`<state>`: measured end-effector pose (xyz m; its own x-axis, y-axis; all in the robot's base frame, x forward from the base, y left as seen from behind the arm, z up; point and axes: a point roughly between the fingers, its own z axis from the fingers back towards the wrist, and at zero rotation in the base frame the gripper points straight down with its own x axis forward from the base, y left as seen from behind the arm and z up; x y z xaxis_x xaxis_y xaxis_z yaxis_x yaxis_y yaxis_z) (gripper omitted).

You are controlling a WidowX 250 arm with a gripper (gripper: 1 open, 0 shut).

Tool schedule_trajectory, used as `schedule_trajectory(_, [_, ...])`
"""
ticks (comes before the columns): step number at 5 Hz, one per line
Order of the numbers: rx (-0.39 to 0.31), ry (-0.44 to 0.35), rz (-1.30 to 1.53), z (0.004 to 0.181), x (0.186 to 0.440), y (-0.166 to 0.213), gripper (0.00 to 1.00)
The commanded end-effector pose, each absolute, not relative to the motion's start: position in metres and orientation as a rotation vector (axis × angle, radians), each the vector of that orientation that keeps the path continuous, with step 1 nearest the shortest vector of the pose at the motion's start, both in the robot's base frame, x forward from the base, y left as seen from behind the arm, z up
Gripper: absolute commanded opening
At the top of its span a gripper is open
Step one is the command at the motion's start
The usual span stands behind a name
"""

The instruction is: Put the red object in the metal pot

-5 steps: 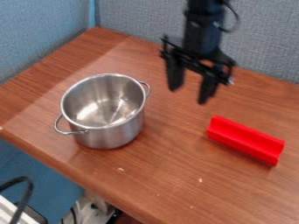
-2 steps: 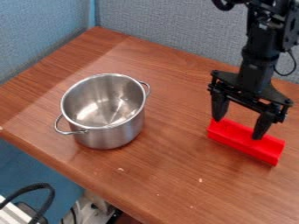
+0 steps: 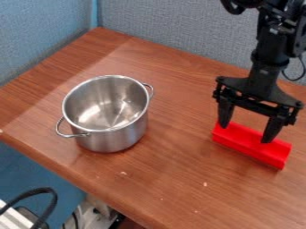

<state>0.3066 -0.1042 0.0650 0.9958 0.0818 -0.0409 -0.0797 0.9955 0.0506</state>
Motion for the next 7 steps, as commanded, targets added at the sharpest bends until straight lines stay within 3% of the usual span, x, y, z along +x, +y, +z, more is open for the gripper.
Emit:
schedule_trajectory(1, [0.036,-0.01,0.219,0.077,0.311,-0.118,1.0])
schedule_trajectory(5, [0.039,-0.081,0.8,0.065,0.308,-0.122,1.0])
schedule_trajectory(7, [0.045,-0.123,0.954,0.044,0.308,-0.124,1.0])
